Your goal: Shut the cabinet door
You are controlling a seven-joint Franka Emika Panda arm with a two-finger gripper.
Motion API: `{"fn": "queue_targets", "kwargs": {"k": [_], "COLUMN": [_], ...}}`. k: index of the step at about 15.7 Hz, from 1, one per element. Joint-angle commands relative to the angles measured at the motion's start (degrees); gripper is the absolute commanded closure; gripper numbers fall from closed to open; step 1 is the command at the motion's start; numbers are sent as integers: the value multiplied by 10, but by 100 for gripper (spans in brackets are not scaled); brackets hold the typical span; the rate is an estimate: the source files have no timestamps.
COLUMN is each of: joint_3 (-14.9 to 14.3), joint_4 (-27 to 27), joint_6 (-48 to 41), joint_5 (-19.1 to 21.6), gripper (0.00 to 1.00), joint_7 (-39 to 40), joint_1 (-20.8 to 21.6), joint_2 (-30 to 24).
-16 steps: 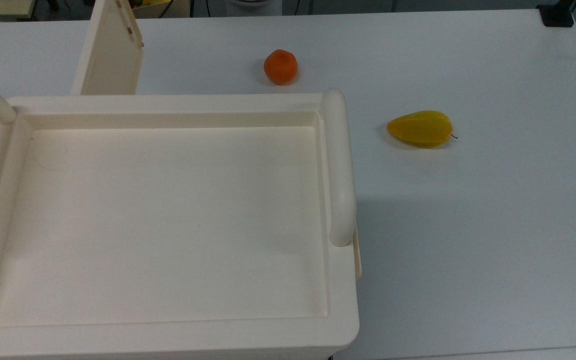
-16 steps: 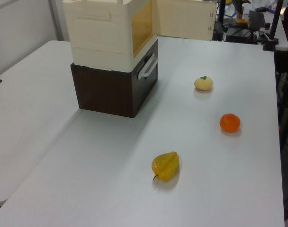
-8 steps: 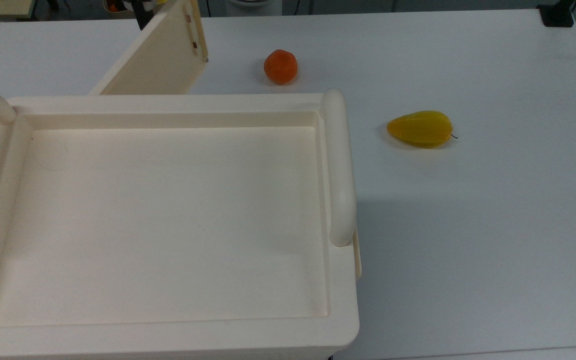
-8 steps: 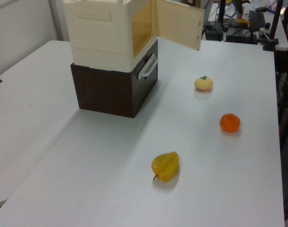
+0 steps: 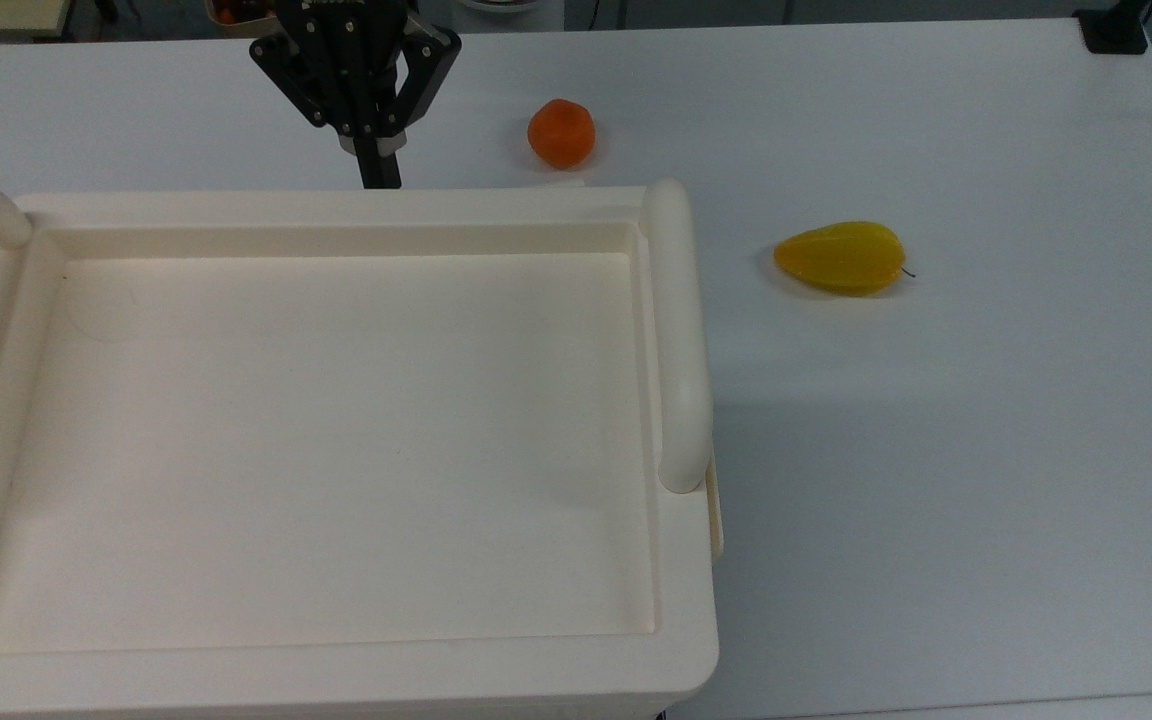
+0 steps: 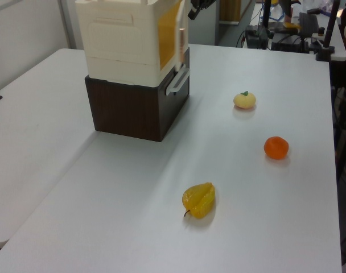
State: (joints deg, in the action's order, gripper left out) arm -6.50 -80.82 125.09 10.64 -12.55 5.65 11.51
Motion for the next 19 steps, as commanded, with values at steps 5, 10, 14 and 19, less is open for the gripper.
{"fn": "queue_targets", "kwargs": {"k": [5, 10, 14, 19], "joint_3": [-1, 16, 28, 27], "joint_4": [-15, -49, -54, -122], "joint_6": [4, -99, -240, -296], "joint_5": [-4, -60, -104, -153], "gripper": [100, 100, 100, 100], "joint_7": [-10, 7, 72, 163], "joint_1": [2, 3, 16, 38], "joint_2": [-11, -42, -61, -115]}}
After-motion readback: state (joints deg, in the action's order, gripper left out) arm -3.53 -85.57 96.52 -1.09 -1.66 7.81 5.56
